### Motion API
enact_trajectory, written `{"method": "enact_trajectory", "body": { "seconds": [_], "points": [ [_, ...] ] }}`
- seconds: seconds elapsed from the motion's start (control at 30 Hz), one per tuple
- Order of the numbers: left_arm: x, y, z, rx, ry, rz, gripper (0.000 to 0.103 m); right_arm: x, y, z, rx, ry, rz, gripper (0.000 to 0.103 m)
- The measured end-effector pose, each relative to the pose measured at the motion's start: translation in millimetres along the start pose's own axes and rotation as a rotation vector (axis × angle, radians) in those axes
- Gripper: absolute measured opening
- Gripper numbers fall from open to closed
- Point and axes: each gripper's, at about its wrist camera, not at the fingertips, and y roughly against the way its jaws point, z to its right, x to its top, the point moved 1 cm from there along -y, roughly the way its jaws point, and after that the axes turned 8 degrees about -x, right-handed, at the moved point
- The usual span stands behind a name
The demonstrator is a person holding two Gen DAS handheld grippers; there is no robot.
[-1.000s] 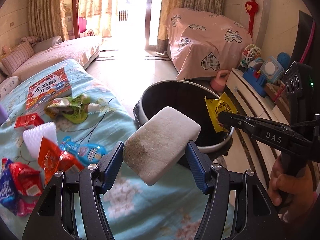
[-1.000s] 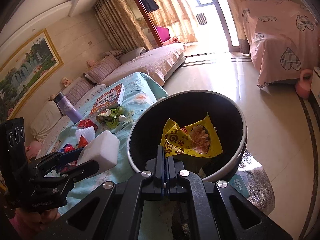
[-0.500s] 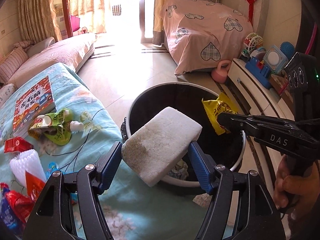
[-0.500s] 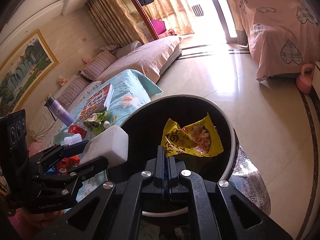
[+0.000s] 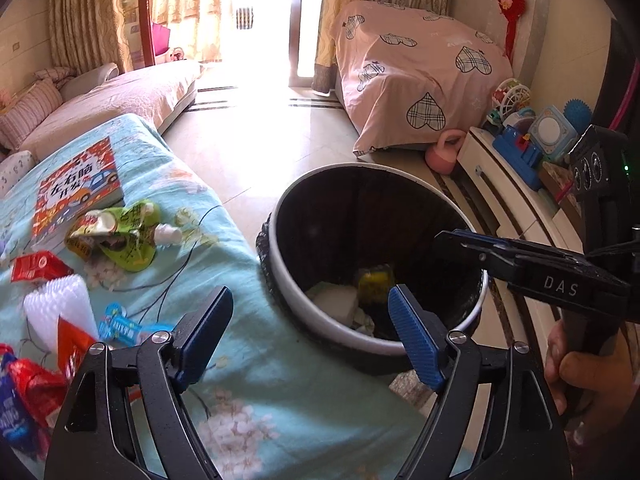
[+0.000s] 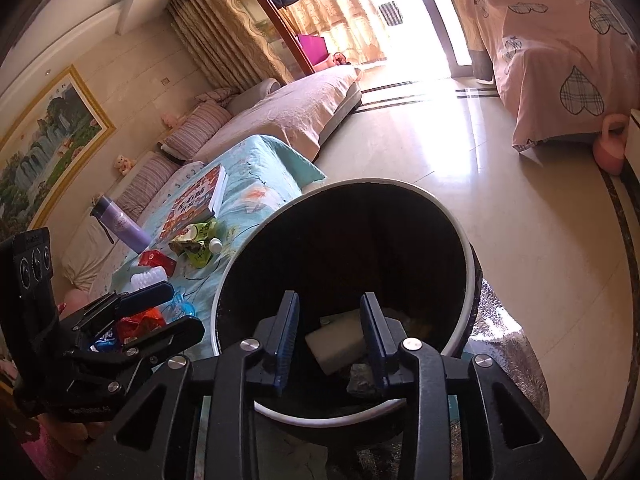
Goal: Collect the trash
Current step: 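Carry the foam block and yellow bag over the bin and release both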
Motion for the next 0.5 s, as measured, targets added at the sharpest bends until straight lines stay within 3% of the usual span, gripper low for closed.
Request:
{"method": "enact_trajectory", "body": {
  "seconds": [0.13, 0.27, 0.5],
  "points": [
    [-21.0, 16.1, -13.8, -0.006, 0.053, 0.009, 0.082, -5.9, 7.8, -8.1, 0.008, -0.005, 0.017, 0.05],
    [-44.9, 31.2, -27.9, 0.002, 0.098, 0.012, 0.082, -20.8, 16.8, -26.1, 0.02, -0.015, 0.049, 0.075],
    [-82.6, 67.0, -54.4, 0.06, 0.156, 0.04, 0.082, -49.8, 32.8, -71.9, 0.012, 0.053, 0.118, 0.085]
  ]
}}
